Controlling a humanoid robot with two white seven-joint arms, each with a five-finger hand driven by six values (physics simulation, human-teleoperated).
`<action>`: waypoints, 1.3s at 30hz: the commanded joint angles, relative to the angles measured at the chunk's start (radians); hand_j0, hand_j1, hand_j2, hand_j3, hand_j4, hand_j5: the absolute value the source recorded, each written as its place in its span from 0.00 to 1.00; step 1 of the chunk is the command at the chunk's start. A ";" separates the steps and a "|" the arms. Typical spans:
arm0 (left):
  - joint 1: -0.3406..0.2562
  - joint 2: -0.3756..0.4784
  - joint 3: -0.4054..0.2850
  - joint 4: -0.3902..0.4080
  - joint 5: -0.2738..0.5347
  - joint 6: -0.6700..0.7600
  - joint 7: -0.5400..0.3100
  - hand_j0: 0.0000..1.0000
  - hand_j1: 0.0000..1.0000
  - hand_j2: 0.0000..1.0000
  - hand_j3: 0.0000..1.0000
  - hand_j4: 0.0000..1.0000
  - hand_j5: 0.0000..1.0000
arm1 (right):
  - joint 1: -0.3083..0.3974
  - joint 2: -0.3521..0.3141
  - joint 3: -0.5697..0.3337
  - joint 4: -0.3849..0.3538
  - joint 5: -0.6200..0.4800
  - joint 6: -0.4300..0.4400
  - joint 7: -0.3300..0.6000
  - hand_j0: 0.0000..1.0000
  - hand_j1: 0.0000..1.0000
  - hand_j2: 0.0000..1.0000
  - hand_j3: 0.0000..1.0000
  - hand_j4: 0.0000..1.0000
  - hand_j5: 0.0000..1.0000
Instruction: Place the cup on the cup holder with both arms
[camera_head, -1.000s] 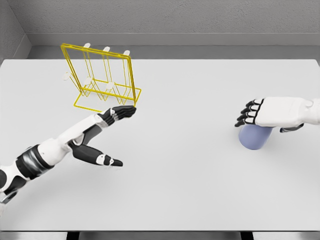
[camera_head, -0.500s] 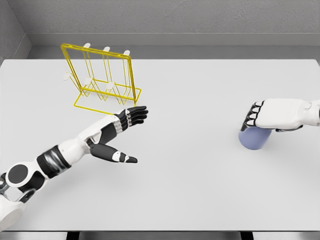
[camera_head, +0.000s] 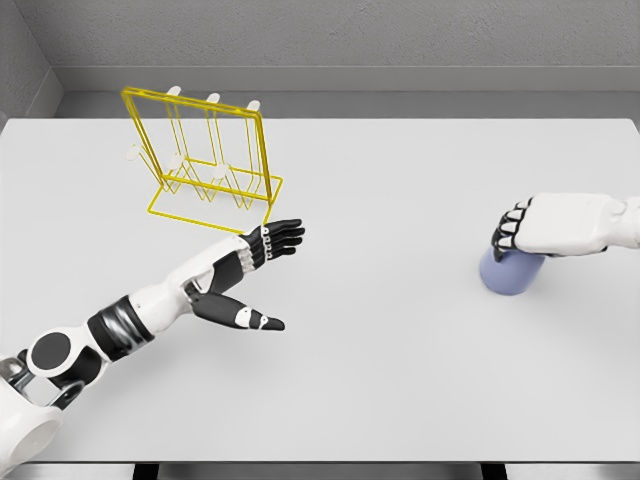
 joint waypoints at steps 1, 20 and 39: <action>0.000 0.000 0.000 0.006 0.004 0.000 0.000 1.00 1.00 1.00 1.00 1.00 1.00 | 0.000 -0.010 -0.006 -0.016 -0.006 0.002 0.002 0.63 0.63 0.63 0.63 0.63 0.63; 0.003 -0.112 -0.015 0.165 -0.048 -0.004 0.000 1.00 1.00 1.00 1.00 1.00 1.00 | -0.021 0.072 -0.096 -0.098 -0.066 0.002 0.042 0.61 0.61 0.61 0.61 0.61 0.61; -0.005 -0.125 -0.015 0.199 -0.048 -0.006 0.000 1.00 1.00 1.00 1.00 1.00 1.00 | -0.018 0.230 -0.078 -0.098 -0.112 0.002 0.040 0.61 0.61 0.61 0.61 0.61 0.61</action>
